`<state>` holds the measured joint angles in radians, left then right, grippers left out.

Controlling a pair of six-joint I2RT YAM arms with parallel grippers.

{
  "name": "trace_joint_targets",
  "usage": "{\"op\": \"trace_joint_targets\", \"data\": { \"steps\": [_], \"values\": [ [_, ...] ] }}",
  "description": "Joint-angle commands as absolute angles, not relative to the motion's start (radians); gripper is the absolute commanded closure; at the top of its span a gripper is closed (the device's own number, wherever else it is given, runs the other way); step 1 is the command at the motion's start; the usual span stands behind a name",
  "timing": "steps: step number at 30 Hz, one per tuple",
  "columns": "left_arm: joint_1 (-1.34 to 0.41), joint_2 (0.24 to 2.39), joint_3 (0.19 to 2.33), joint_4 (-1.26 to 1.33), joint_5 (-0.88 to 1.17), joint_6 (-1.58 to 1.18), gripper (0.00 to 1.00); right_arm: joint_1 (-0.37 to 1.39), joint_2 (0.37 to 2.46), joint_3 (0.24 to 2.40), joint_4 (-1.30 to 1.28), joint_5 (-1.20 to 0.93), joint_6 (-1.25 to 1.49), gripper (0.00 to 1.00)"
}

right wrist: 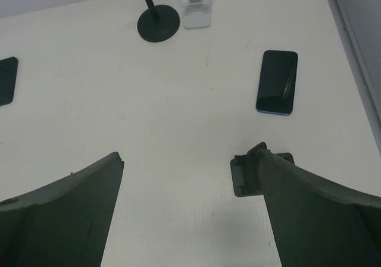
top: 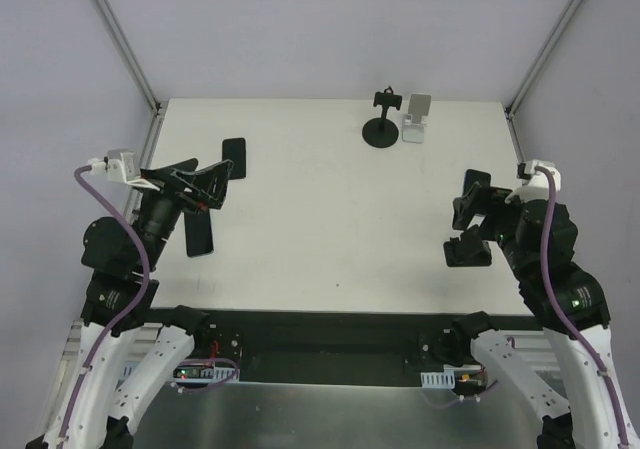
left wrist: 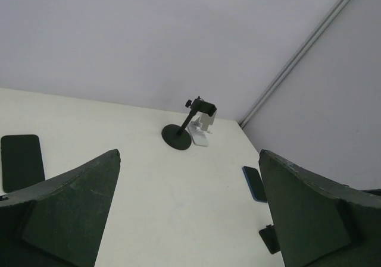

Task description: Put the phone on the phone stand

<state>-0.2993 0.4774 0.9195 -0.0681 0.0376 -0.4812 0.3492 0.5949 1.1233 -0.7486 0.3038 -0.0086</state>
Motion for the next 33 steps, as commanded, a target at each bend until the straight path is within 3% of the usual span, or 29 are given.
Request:
{"op": "trace_joint_targets", "data": {
  "steps": [1, 8, 11, 14, 17, 23, 32, 33],
  "values": [
    [-0.295, 0.572, 0.942, -0.052, 0.109, -0.462, 0.01, 0.344, 0.641, 1.079, -0.732, 0.171, 0.028, 0.04],
    [-0.295, 0.976, 1.17, -0.055, 0.1, -0.57, 0.01, 0.344, 0.774, 0.974, -0.735, -0.038, 0.164, 0.04],
    [-0.295, 1.086, 1.259, -0.003, 0.055, -0.65, 0.01, 0.344, 0.814, 0.962, -0.817, 0.078, 0.269, 0.04],
    [-0.295, 1.162, 1.299, 0.106, 0.168, -0.64, 0.02, 0.324, 0.807, 0.934, -0.897, 0.218, 0.349, 0.04],
    [-0.295, 1.189, 1.238, 0.228, 0.336, -0.604, 0.06, 0.217, 0.747, 0.864, -0.926, 0.261, 0.4, 0.04],
    [-0.295, 1.19, 1.059, 0.307, 0.304, -0.598, 0.06, 0.009, 0.758, 0.827, -0.884, 0.245, 0.489, 0.04],
    [-0.295, 1.293, 1.164, 0.295, 0.632, -0.529, 0.08, -0.041, 0.926, 0.79, -0.657, 0.301, 0.364, 0.01],
    [-0.295, 1.293, 1.167, 0.293, 0.664, -0.526, 0.08, -0.054, 0.93, 0.77, -0.632, 0.296, 0.348, 0.05]
  ]
}}
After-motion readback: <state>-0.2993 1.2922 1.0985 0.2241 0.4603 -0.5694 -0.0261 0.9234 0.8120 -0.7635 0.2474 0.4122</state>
